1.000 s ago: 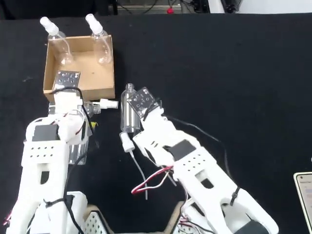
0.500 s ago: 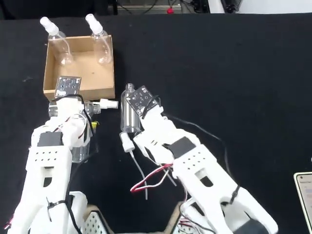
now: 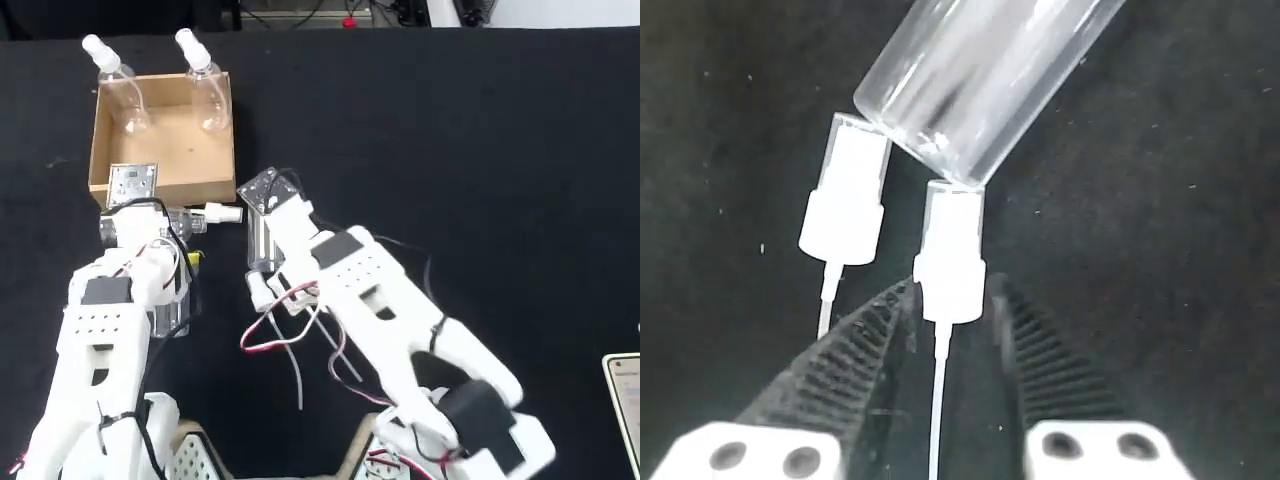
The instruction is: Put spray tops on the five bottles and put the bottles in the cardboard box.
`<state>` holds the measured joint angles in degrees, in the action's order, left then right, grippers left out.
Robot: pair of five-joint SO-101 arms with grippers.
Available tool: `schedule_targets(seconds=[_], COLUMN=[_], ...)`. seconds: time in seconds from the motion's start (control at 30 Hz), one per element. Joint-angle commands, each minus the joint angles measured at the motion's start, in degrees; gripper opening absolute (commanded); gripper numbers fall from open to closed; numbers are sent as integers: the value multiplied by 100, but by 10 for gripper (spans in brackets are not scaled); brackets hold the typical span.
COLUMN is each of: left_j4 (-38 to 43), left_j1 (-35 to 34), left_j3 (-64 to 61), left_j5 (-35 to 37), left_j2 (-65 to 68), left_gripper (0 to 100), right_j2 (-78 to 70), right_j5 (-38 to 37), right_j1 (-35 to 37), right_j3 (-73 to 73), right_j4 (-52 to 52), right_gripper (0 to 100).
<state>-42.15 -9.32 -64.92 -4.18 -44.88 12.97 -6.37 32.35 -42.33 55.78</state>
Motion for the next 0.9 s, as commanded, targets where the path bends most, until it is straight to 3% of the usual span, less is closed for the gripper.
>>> schedule_targets(seconds=[0.0, 0.3, 0.57, 0.87], left_j4=[264, 281, 281, 264], left_j1=[-84, -84, -277, -347], left_j3=[-4, -13, -13, -13], left_j5=[62, 62, 62, 62], left_j2=[-141, -141, -141, -149], left_gripper=[77, 77, 77, 77], right_j2=[-92, -699, -1288, 303], right_j5=[-18, -26, -35, -35], right_j1=[79, 308, 149, -615], right_j3=[356, 356, 831, 1077], right_j4=[62, -440, -193, 941], right_gripper=[221, 237, 37, 11])
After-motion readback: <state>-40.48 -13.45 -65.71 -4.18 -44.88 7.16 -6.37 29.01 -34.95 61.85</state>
